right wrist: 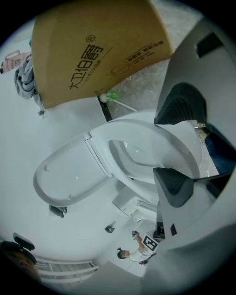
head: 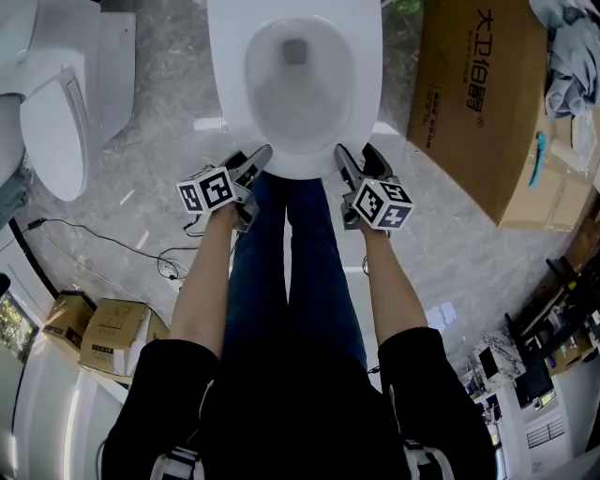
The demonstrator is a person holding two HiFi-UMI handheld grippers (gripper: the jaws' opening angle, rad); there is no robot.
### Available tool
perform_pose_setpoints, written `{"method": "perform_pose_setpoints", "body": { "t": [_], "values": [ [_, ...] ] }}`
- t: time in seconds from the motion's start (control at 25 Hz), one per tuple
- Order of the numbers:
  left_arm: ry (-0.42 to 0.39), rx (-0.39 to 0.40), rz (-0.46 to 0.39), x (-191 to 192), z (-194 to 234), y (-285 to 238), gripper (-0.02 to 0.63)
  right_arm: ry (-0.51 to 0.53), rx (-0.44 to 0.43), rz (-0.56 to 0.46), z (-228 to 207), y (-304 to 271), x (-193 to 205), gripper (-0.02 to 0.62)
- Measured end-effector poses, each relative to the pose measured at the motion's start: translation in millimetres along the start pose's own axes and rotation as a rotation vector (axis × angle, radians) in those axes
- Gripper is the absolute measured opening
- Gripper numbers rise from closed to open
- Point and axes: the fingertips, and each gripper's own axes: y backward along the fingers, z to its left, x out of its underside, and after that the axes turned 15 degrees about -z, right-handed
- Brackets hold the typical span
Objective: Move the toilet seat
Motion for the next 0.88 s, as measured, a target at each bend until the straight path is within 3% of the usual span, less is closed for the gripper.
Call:
{"method": "perform_pose_setpoints", "body": {
  "t": [0.32,0.6,0.72,0.88],
  "values": [
    [0.013,0.032,-0.033,-21.5,-33.7,9.1,0.216,0.383,-0.113,-0.011,37.4,30.5,-34.4,0.293],
    [0.045,0.033,-0.039,-37.4,-57.2,19.7,0.213,0.799,-0.312,0.017,98.5,56.5,-37.8,0.293],
    [0.054,0.031,-0.042,-45.6,-67.1,24.2,0.213,0.884,-0.352,0.022,113.7,61.7,-39.0,0.291],
    [0.071,0.028,-0.048,-57.0,-82.4,28.9,0.213,0.915,-0.395,0.013,127.4,72.6,-50.9,0.294]
  ]
}}
